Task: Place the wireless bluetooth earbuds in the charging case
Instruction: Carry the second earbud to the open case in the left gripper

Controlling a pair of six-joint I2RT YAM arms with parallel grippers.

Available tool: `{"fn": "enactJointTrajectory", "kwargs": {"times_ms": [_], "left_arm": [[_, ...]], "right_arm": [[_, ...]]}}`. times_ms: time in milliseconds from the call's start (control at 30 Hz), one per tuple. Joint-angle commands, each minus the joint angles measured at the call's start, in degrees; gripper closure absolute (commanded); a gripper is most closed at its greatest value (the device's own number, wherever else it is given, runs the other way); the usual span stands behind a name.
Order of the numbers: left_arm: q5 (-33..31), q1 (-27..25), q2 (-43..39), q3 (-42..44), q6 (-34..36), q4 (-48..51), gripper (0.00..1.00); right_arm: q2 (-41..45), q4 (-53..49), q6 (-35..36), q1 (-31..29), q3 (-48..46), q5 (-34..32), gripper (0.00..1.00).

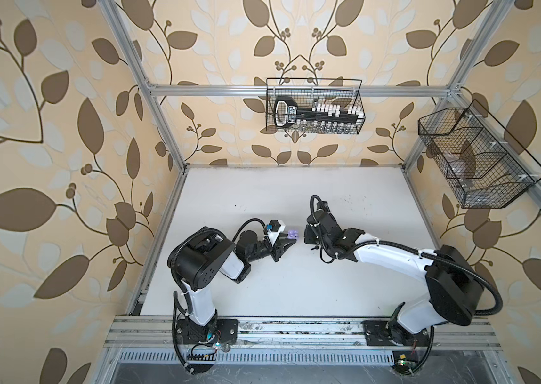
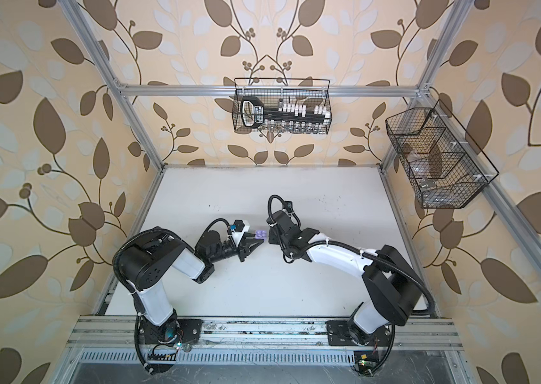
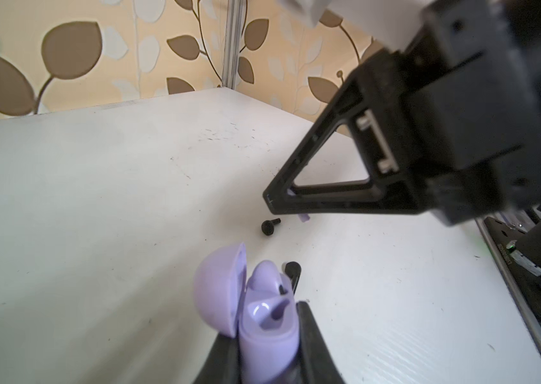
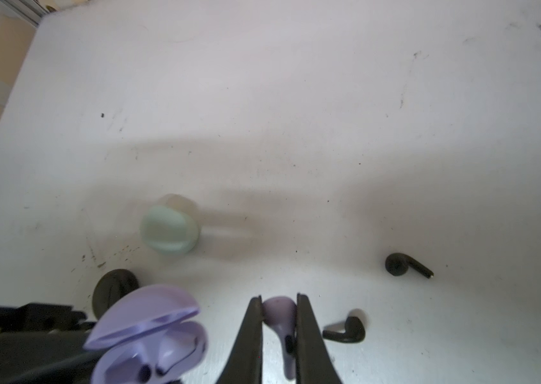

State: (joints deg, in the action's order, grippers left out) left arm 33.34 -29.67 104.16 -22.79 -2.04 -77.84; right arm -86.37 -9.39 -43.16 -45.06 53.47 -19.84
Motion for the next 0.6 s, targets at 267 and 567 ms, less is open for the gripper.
{"fn": "enactJointTrajectory", "kwargs": {"times_ms": [267,567], "left_arm": [[0.8,-1.8,-1.1,-1.7,-1.0,-3.7,1.00],[0.3,-3.2,-4.3,-0.5,-1.3,-3.7,1.00]], "right_arm": [[10.2,11.0,-2.6,-7.1,-5.9,-9.1,0.85],[8.4,18.5,-3.4,-11.2,-7.2,-11.8,0.85]]}}
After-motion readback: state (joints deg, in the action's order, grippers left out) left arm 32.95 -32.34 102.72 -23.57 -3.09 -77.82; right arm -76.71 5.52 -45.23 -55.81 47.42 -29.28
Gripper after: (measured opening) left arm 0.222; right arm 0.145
